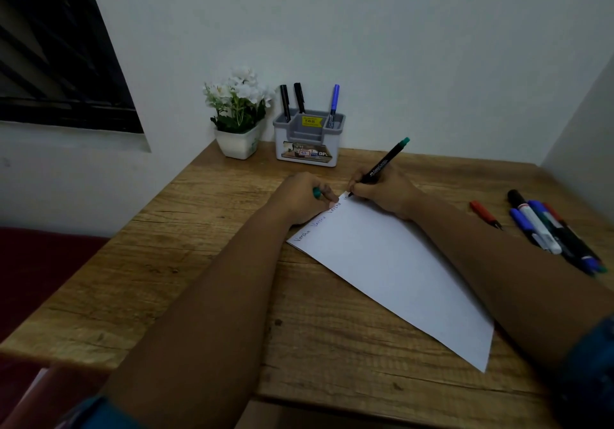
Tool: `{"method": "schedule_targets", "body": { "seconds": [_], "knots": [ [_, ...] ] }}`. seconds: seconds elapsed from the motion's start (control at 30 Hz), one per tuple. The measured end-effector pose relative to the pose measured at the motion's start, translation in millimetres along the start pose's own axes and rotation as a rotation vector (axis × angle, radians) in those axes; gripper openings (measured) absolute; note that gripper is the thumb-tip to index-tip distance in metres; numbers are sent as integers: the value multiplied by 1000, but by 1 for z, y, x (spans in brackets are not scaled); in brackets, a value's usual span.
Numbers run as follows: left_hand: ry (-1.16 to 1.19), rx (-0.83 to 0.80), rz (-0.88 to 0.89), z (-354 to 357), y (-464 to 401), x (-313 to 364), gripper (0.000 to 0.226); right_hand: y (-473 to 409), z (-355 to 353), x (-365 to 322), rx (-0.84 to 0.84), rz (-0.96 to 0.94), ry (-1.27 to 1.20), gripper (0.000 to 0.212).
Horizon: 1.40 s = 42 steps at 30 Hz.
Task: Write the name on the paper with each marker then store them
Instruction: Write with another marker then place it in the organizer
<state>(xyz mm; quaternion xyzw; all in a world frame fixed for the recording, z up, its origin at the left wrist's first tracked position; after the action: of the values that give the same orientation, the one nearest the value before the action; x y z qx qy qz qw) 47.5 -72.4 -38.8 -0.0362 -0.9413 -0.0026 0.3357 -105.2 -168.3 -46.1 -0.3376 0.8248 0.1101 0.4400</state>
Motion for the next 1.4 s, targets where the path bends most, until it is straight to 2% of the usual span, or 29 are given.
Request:
{"method": "schedule_targets", "body": {
  "seconds": [0.13,0.23,0.3,0.47,0.77,1.1,1.33,1.4],
  "knots": [
    [18,1,10,0,0,-1,15,-1,0,2,34,-3,-18,7],
    [24,-15,9,1,-1,-1,17,-1,-6,3,92,4,-297,8],
    [16,-29,11,2,-2,-1,18,-2,-7,5,67,8,-366,13],
    [-38,-43,12,2,-2,-1,23,-4,-4,9,-42,22,-293,7],
    [-77,-66,26,4,-5,-2,26,-5,-6,8,11,-6,-37,8],
    [-84,-61,44,4,-5,-1,25,-3,-7,8,14,2,-30,7],
    [-89,-60,35,4,-5,-2,25,-2,-7,5,5,-5,4,24],
    [-87,-63,32,4,-5,-2,25,-3,-7,5,11,-10,3,23]
  ]
}}
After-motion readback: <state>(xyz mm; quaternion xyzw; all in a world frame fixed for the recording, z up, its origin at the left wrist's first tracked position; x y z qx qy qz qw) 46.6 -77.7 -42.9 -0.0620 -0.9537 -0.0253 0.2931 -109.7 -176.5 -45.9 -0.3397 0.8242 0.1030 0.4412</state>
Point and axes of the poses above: each hand's wrist, its own y-axis away from the middle knuckle, its own z-axis out of the palm, x = y × z, the point moved 5 cm from there along -y, towards the middle knuckle, and after that the axes turned 11 degrees about -x, right-handed, at the moved point
